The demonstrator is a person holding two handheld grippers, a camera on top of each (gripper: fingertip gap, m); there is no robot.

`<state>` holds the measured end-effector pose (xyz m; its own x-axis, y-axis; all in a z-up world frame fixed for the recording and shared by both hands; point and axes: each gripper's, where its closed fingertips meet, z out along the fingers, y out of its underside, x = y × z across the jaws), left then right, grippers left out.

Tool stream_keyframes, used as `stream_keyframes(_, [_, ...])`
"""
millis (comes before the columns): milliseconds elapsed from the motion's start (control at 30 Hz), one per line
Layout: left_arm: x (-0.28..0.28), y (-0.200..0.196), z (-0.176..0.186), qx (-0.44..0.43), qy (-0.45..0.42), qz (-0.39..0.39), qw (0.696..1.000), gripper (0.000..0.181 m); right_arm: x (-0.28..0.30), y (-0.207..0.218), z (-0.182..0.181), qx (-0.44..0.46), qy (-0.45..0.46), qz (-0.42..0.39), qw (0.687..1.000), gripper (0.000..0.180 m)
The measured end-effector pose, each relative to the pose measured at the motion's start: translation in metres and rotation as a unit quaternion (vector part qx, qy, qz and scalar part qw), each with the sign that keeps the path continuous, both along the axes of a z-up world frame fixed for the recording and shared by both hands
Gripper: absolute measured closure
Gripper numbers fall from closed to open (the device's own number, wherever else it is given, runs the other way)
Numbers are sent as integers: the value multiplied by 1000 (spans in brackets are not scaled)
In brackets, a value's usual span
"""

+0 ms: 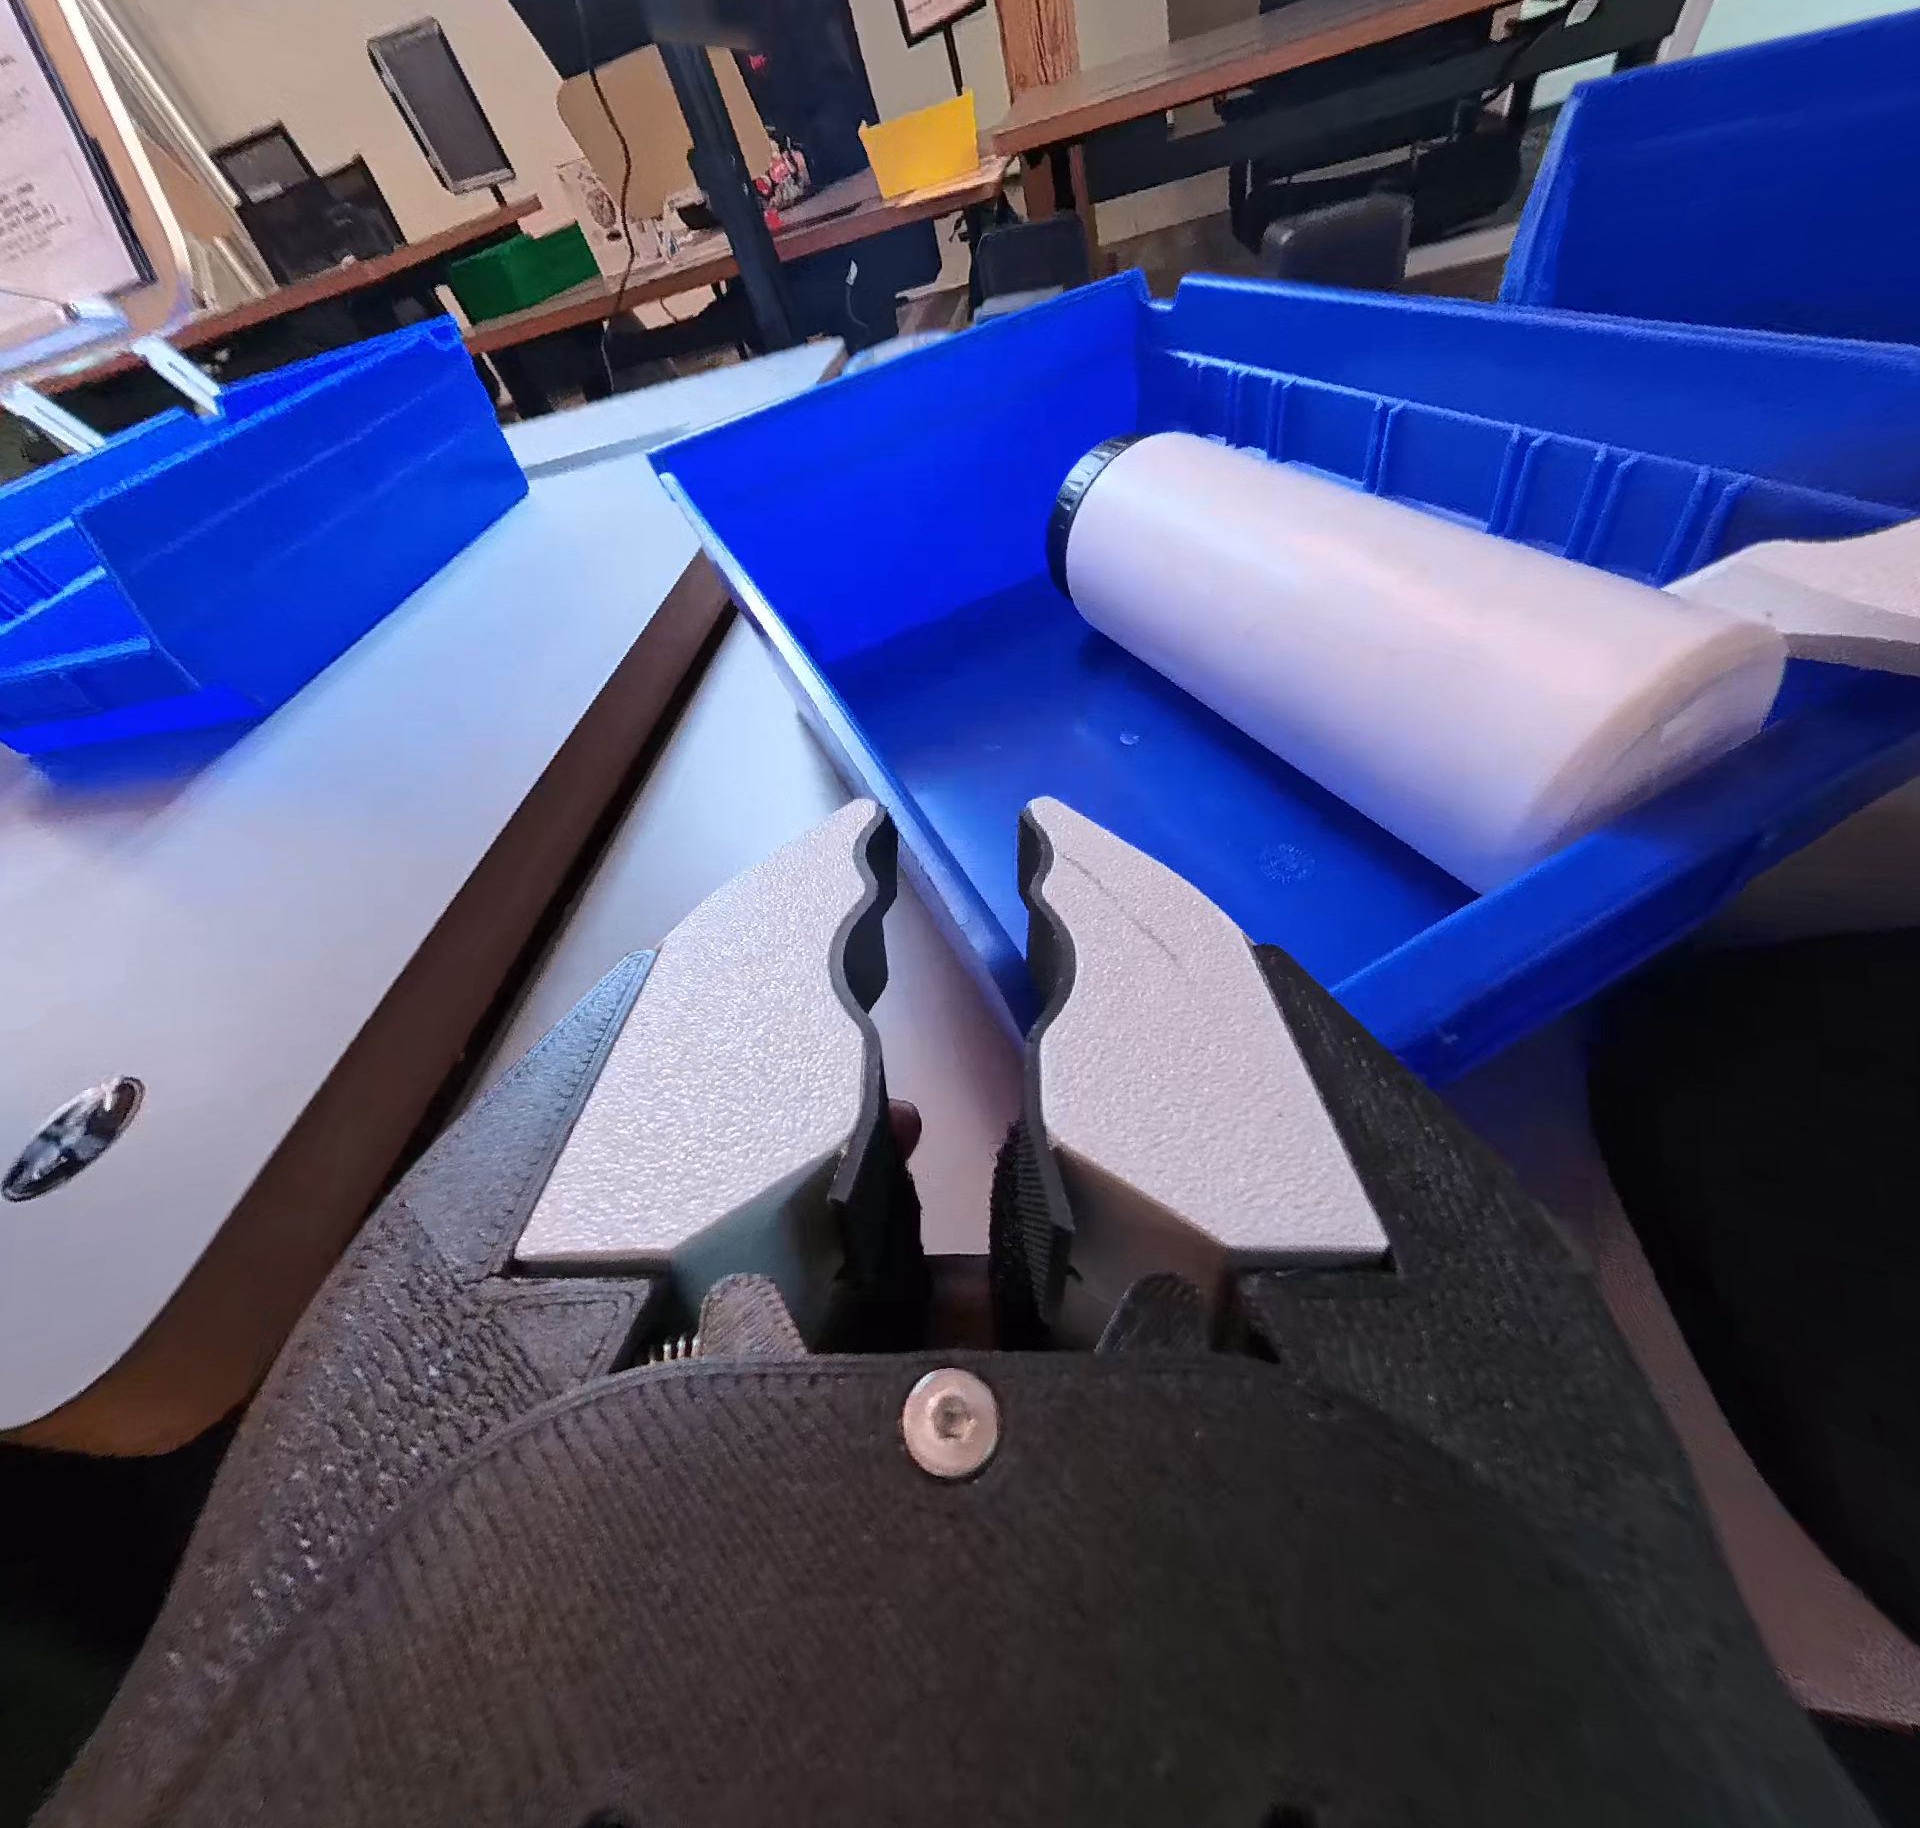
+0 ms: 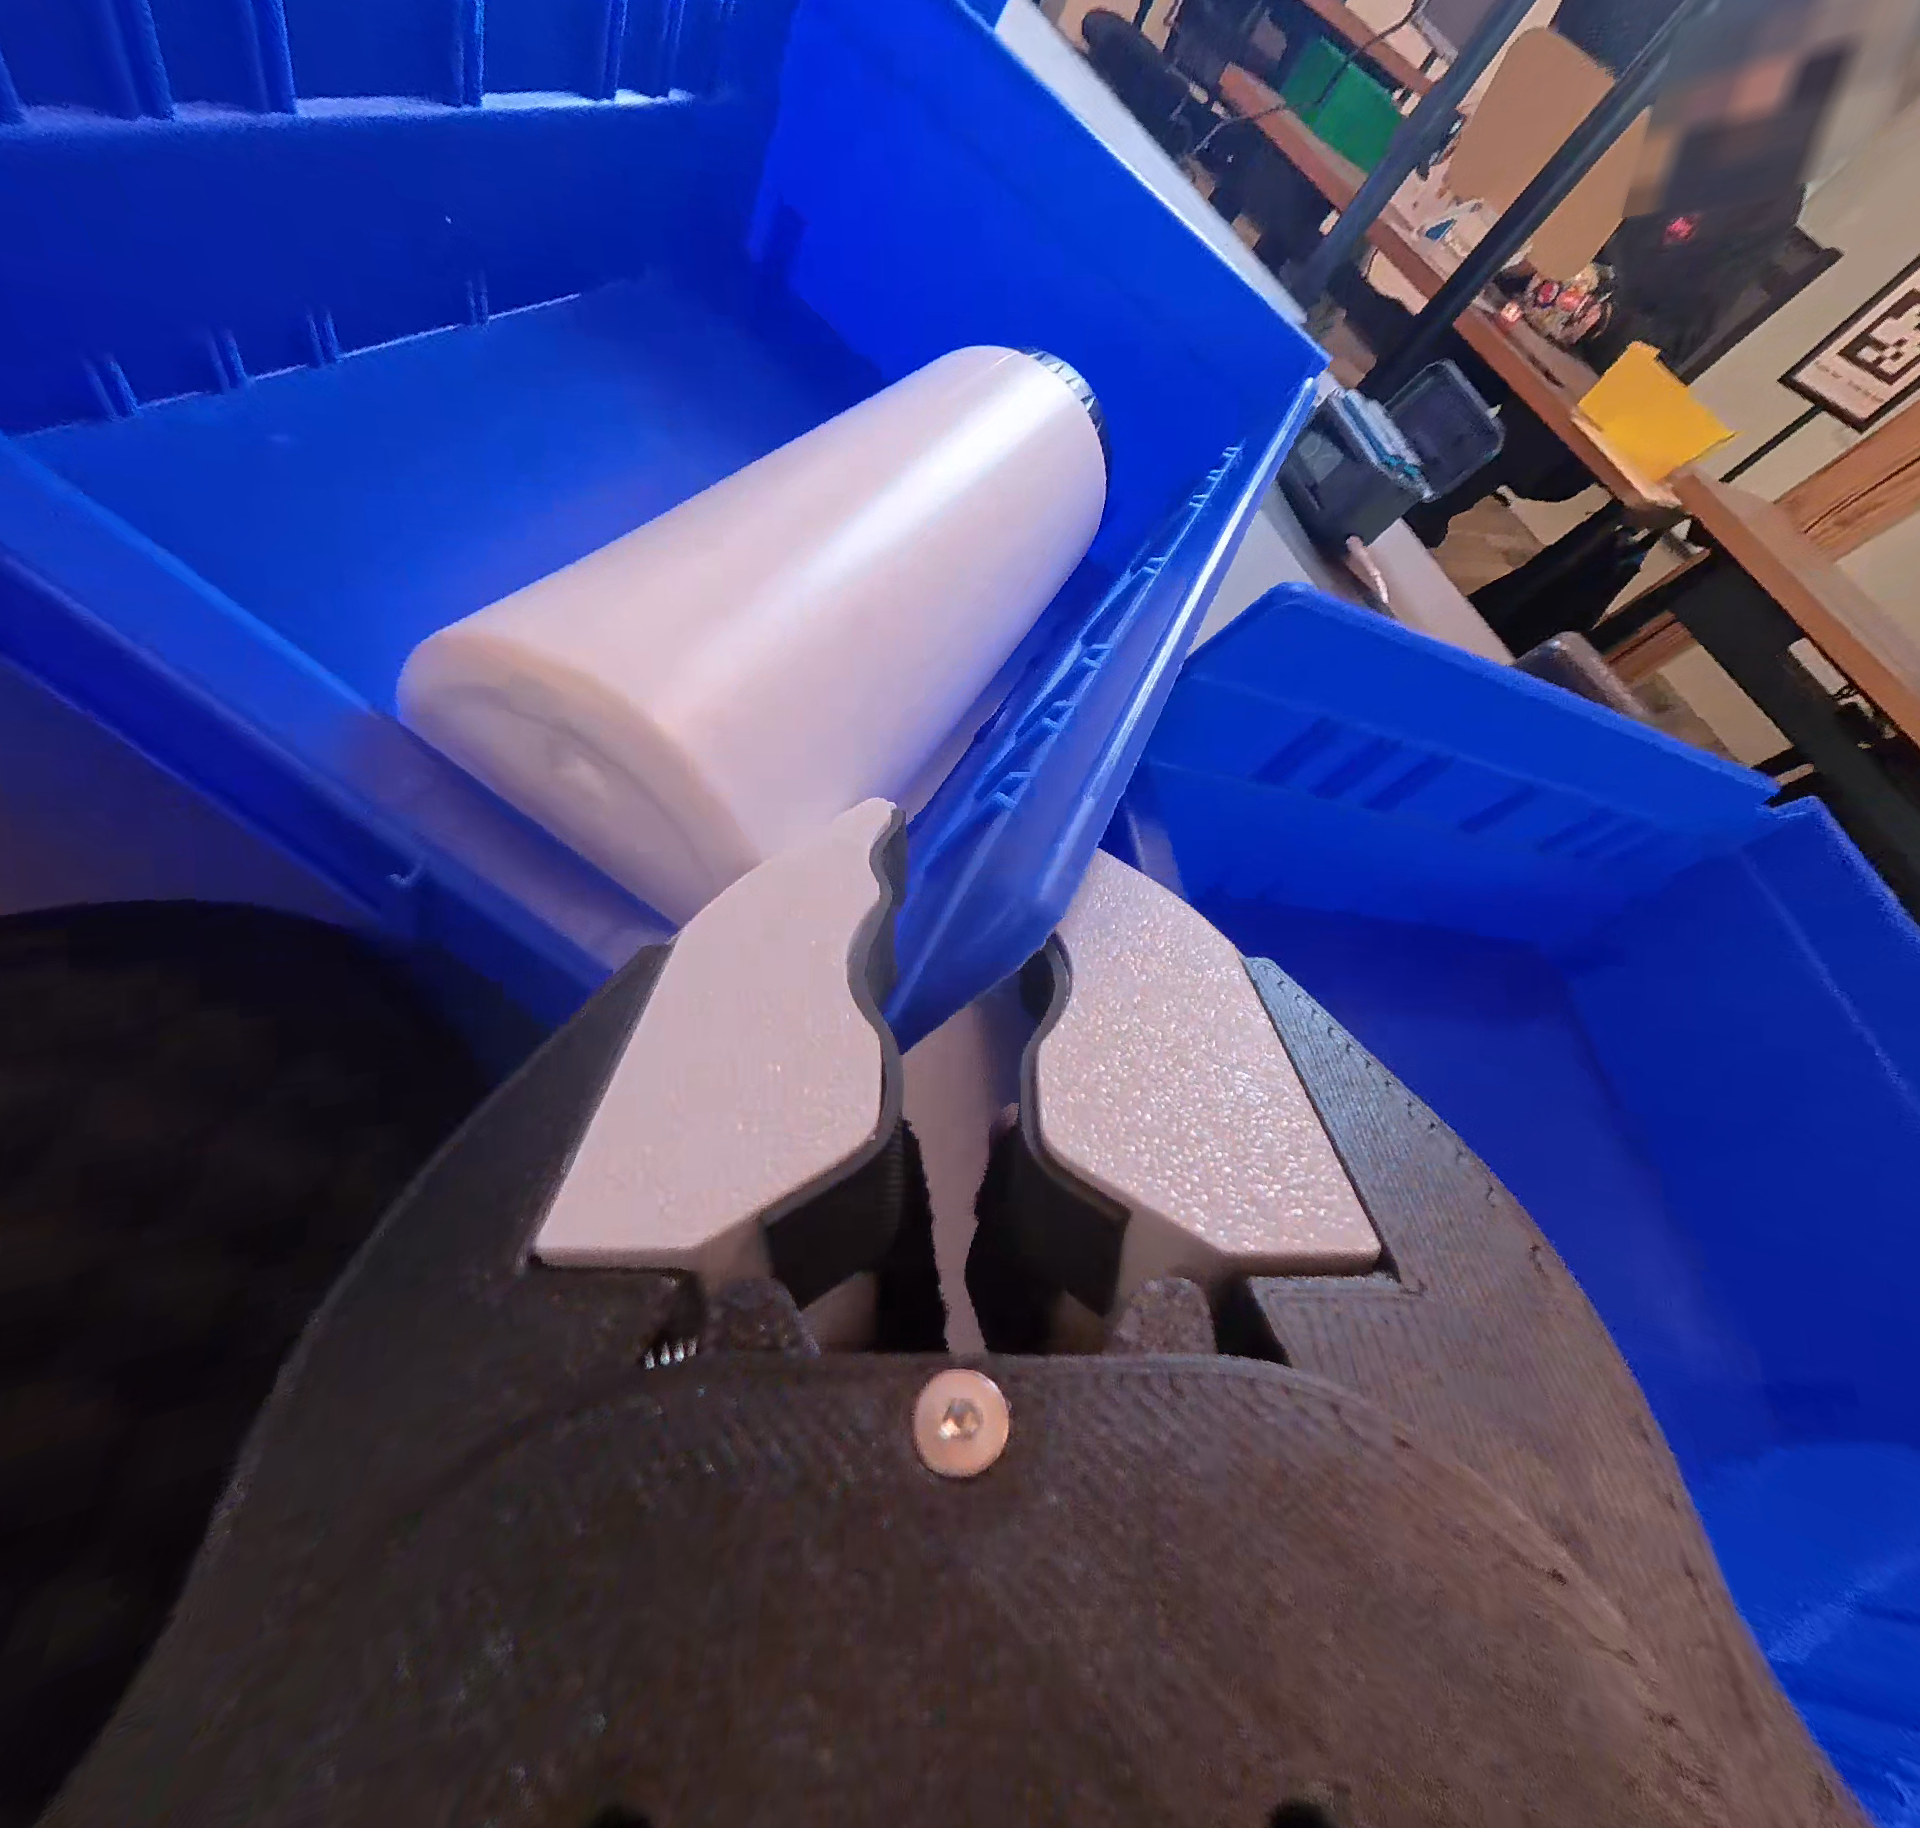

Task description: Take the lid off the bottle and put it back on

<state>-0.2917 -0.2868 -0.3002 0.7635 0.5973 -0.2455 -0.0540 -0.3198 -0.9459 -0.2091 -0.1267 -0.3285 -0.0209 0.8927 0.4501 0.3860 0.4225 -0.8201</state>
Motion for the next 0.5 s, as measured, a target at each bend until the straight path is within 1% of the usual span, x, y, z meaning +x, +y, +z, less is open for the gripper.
stream_keyframes(100, [-9,-4,-6,-21,-5,7,1000,157,0,-6,-4,9,-13,32,999,151])
stream_keyframes(133, [-12,-7,-5,-37,-2,9,999,152,1,-12,-5,10,-18,54,998,147])
stream_keyframes(167, [-15,-11,0,-44,8,17,999,136,4,-18,-2,1,-13,70,997,137])
stream_keyframes(200, [-18,-15,9,-43,20,25,999,127,8,-24,8,-3,13,87,996,124])
stream_keyframes(267, [-20,-22,28,-17,31,35,999,117,19,-29,33,0,68,99,993,113])
stream_keyframes(300, [-18,-24,37,6,30,31,999,113,26,-27,47,9,99,102,990,103])
stream_keyframes(333, [-15,-24,46,30,31,25,999,112,35,-20,62,19,132,87,987,91])
stream_keyframes(400, [-8,-24,64,77,44,13,996,112,56,11,89,46,188,17,981,85])
stream_keyframes(467, [-2,-21,80,109,74,9,991,113,79,54,102,74,208,-75,972,73])
stream_keyframes(500, [1,-18,86,116,92,11,989,113,88,74,102,82,199,-111,970,67])
